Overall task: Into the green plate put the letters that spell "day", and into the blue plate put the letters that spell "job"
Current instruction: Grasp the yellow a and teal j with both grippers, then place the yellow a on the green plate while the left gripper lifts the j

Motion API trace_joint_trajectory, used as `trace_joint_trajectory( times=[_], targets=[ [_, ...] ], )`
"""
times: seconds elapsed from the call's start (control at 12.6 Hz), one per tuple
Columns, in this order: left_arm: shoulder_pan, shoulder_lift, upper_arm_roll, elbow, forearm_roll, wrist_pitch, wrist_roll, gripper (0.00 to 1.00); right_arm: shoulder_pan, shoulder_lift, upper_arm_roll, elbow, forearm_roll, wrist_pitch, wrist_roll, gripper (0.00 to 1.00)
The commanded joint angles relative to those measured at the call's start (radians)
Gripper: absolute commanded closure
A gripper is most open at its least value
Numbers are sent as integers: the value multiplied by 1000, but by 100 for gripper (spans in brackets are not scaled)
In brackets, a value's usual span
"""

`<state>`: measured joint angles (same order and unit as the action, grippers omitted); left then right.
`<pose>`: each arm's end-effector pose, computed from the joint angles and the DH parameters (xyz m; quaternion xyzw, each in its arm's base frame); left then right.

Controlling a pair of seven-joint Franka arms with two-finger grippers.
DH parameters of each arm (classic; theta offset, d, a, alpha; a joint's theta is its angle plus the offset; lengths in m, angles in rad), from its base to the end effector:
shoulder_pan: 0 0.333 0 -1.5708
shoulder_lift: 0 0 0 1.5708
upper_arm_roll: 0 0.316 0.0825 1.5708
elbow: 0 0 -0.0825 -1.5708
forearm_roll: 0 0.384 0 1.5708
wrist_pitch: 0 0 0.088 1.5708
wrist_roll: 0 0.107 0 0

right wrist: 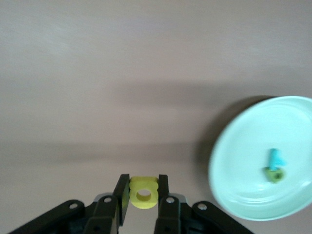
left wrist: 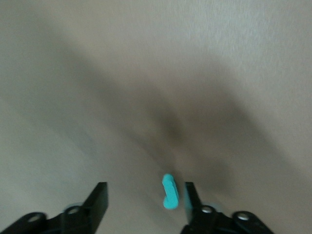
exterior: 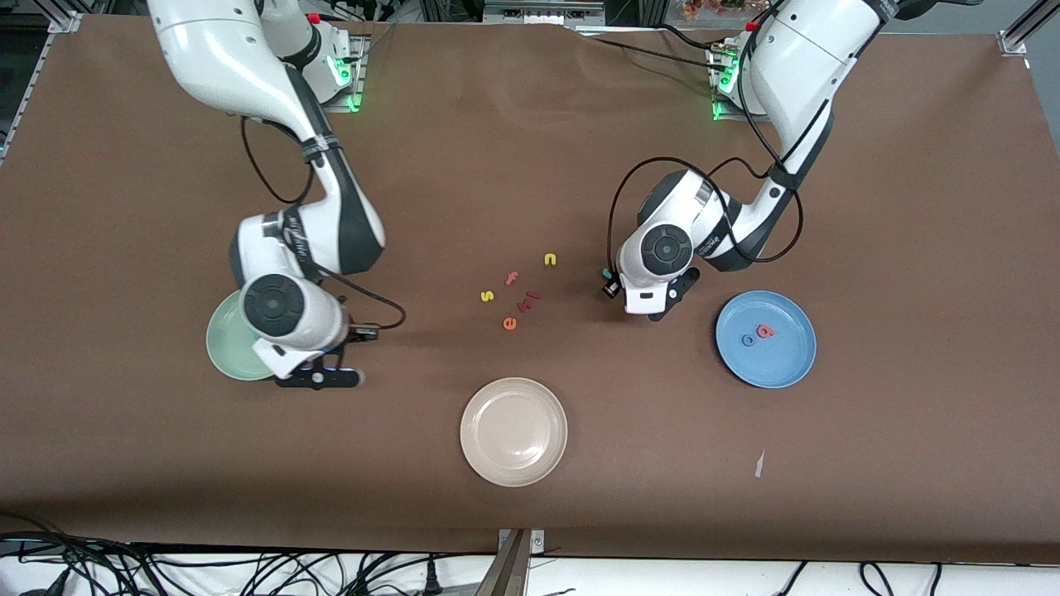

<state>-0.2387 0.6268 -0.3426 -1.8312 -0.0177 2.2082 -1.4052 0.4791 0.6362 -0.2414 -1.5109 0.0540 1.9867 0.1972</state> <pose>0.5251 -0.3344 0.1899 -0.8952 -0.4188 0.1493 0.0309 0.6648 0.1906 0.2881 0.9960 0.0252 -0.0587 0.0630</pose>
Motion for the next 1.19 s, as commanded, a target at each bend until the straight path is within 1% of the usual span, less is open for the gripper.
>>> trace_joint_trajectory(
  times=[0.0,0.08,0.16,0.24,0.4,0.47,0.55,0.63,0.79,0.95,1.11],
  targets=[
    [-2,-4,-1,-23,-45,36,-11,38,12,-141,-59,-250,4,136,-122,96],
    [-2,2,-1,-25,-45,36,-9,43,12,-156,-85,-308,6,194,-198,96],
    [-4,11,-1,-23,-45,36,-9,47,10,-171,-108,-366,12,263,-252,96],
    [-10,14,-1,-22,-45,37,-8,47,7,-184,-127,-412,26,309,-301,96],
    [-10,16,-1,-20,-47,39,-8,48,4,-184,-159,-434,87,328,-413,96],
    [-10,22,-1,-14,-47,39,-8,48,-3,-182,-161,-454,127,354,-462,94],
    [-10,22,-1,-11,-47,39,-9,48,-7,-179,-159,-469,133,386,-500,71],
    [-10,22,-3,-11,-47,39,-8,48,-7,-179,-161,-463,138,383,-505,1],
    [-11,25,-1,-11,-47,39,-8,51,-7,-182,-159,-445,138,360,-495,0],
    [-11,33,-1,-14,-47,73,-8,52,-8,-181,-159,-413,139,307,-495,0],
    [-17,39,-1,-13,-47,74,-9,54,-8,-181,-159,-400,141,294,-492,0]
  ],
)
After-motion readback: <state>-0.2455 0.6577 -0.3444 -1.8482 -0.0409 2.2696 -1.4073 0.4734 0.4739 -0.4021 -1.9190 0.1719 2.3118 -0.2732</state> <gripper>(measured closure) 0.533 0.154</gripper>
